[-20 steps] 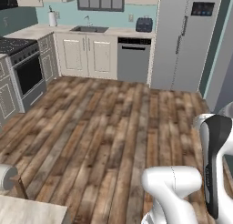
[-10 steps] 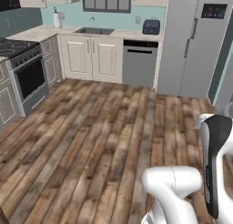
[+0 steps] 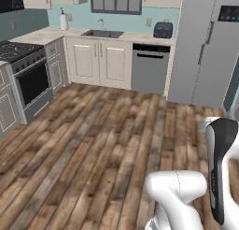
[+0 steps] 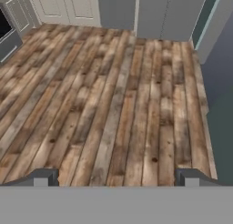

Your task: Pick the avocado and bread from the counter and place them on the plate. Then pick the jam from the cabinet and place it next to the plate. Lastly close the cabinet door.

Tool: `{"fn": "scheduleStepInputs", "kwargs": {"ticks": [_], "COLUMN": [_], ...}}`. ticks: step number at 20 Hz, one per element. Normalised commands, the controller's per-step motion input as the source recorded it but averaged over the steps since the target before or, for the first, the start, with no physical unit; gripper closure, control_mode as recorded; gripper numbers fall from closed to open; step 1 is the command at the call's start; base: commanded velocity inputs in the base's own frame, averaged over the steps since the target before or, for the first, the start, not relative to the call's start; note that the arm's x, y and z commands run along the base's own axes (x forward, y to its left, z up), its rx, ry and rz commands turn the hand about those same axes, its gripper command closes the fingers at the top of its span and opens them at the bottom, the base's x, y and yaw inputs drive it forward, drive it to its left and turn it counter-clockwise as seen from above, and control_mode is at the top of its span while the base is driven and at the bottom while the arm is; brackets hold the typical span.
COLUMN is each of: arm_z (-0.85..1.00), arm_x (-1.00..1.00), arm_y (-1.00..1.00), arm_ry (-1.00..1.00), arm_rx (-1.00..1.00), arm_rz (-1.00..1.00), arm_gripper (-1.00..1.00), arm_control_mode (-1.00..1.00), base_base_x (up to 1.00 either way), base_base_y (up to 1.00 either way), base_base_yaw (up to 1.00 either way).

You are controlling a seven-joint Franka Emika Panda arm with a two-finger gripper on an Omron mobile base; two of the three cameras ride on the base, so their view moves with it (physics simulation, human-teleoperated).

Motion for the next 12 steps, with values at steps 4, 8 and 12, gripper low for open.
{"fn": "scheduleStepInputs", "kwargs": {"ticks": [4,8,12], "arm_z": [0.00,0.00,0.00], "arm_x": [0.00,0.00,0.00], "arm_y": [0.00,0.00,0.00], "arm_ry": [0.00,0.00,0.00], "arm_rx": [0.00,0.00,0.00], "arm_rz": [0.00,0.00,0.00], "arm_gripper": [-1.00,-1.00,-1.00], "arm_control_mode": [1.00,1.00,1.00], "base_base_x": [0.59,0.58,0.58], "base_base_y": [-0.01,-0.04,-0.05], "base_base_yaw": [0.11,0.11,0.12]}}
